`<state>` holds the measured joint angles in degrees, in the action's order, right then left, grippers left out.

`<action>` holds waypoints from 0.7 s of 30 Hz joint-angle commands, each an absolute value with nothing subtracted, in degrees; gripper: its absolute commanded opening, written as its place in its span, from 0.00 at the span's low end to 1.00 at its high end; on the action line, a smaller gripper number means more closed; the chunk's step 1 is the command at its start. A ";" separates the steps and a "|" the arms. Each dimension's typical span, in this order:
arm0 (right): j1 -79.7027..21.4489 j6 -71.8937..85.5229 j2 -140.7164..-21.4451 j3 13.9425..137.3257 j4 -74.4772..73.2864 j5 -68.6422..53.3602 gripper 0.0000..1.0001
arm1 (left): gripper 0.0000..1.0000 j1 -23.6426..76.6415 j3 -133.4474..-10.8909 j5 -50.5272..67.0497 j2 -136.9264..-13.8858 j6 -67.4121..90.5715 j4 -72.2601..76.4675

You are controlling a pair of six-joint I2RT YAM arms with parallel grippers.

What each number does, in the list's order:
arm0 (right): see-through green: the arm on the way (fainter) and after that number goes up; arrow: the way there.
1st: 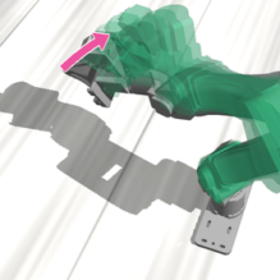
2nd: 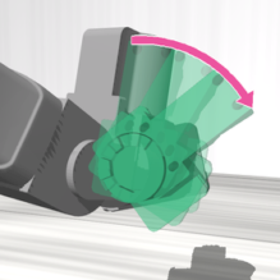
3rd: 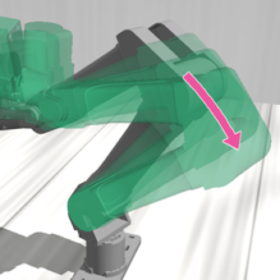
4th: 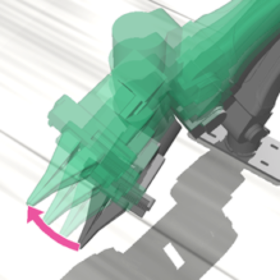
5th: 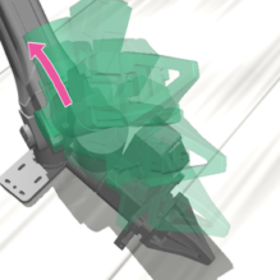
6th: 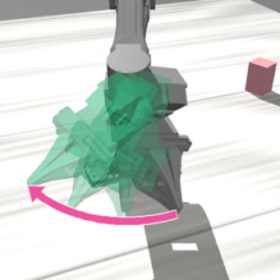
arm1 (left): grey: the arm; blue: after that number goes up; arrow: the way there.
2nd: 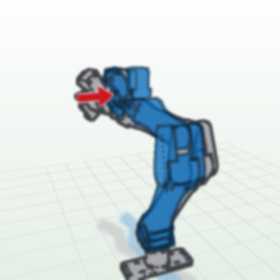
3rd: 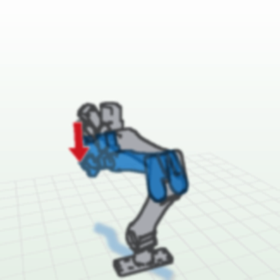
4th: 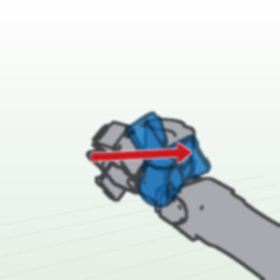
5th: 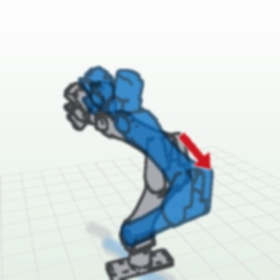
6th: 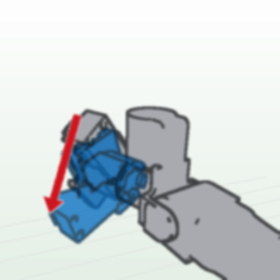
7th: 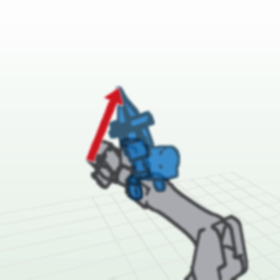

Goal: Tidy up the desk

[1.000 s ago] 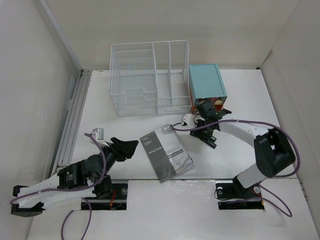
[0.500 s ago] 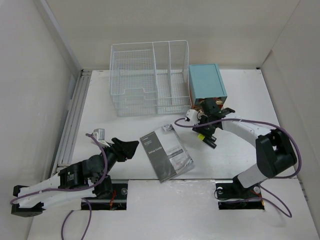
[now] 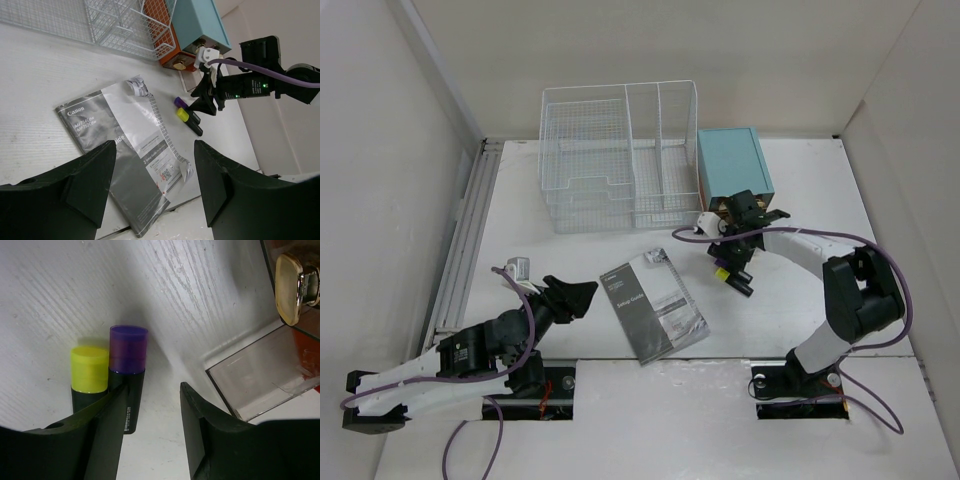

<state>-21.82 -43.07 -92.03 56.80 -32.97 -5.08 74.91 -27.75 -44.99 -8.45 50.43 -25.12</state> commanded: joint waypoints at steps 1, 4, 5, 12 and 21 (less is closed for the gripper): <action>-22.32 -42.80 -92.29 58.62 -33.22 -7.65 0.51 | 0.60 75.15 -27.69 -45.00 -8.00 49.66 -23.38; -22.85 -42.80 -92.29 58.62 -33.75 -8.26 0.53 | 0.60 75.15 -27.69 -45.00 -8.00 49.66 -23.38; -23.37 -42.80 -92.29 59.15 -33.75 -8.26 0.53 | 0.60 75.15 -27.69 -45.00 -8.00 49.66 -23.38; -23.99 -42.80 -93.77 59.68 -33.75 -8.35 0.53 | 0.60 75.15 -27.69 -45.00 -8.00 49.66 -23.38; -24.52 -42.80 -98.78 60.29 -33.75 -6.59 0.53 | 0.60 75.15 -27.69 -45.00 -7.47 49.66 -23.38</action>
